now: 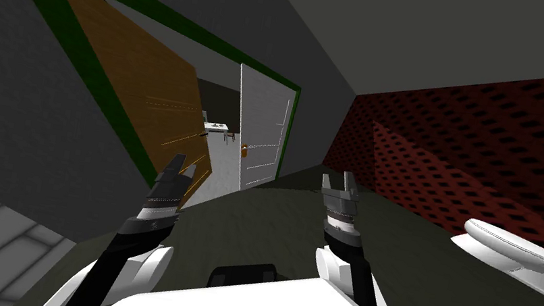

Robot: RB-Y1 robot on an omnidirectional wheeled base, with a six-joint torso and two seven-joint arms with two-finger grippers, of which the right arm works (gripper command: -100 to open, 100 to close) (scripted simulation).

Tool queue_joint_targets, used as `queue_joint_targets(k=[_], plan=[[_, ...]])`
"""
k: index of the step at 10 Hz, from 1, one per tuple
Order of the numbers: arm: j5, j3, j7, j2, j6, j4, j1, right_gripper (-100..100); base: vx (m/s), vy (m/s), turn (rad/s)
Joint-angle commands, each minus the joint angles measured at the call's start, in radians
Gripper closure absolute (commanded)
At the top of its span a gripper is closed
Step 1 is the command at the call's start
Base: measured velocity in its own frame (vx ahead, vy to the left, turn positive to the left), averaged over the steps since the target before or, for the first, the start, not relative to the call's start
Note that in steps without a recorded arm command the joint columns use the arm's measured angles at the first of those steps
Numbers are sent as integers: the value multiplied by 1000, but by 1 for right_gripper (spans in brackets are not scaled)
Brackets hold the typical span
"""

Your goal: Push the door open

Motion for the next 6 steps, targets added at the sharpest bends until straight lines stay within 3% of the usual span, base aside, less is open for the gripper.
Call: queue_joint_targets(k=[1, 6], plan=[[-4, -2, -1, -10, 2, 41, -22, -100, 52, 12, 114], [-15, -6, -4, -33, 6, 137, -72, -100, 68, 10, 93]])
